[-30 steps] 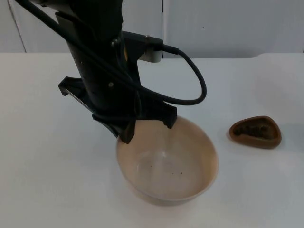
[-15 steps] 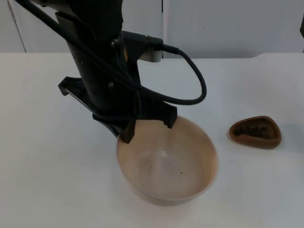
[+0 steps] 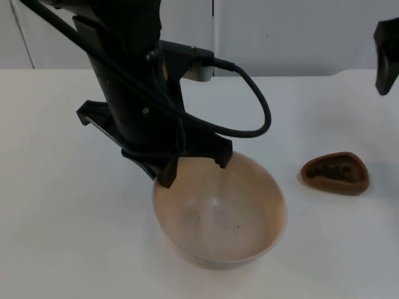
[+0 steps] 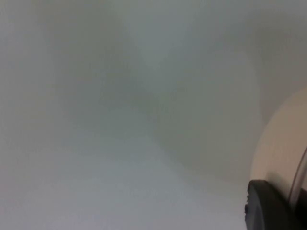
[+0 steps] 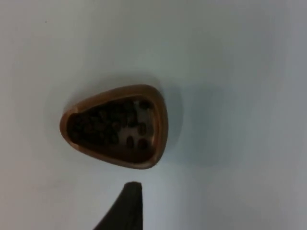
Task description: Pick up the bowl with the left hand and pour the coffee beans from the cup into the bowl with the right hand.
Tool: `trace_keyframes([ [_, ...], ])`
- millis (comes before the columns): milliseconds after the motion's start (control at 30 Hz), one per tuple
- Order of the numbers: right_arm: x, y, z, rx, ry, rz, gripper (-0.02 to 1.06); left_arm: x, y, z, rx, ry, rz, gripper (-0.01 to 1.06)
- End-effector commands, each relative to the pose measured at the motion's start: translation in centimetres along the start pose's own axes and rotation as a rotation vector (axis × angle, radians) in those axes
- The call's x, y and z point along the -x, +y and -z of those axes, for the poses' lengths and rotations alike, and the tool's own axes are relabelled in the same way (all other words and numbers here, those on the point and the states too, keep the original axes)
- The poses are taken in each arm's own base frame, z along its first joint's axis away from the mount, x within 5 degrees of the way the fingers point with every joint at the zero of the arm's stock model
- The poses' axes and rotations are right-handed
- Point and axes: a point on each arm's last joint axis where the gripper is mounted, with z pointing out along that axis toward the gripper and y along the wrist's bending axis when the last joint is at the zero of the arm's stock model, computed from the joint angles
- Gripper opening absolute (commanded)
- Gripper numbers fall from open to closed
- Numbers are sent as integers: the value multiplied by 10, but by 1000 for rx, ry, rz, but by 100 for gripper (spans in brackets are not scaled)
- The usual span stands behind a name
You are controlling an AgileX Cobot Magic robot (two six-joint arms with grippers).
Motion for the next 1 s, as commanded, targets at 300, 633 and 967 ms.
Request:
trace_keyframes([
  [300,1,21,-37,25,-36,-3,97,0,-1,5,0,-18,-2,0],
  [633,-11,17,-73,-38,-60,-24,97,1,-1,5,-4,-33,-2,0],
  [967,-12,21,-94,-24,-34,-31,96,2,-1,5,-5,-37,-2,0],
])
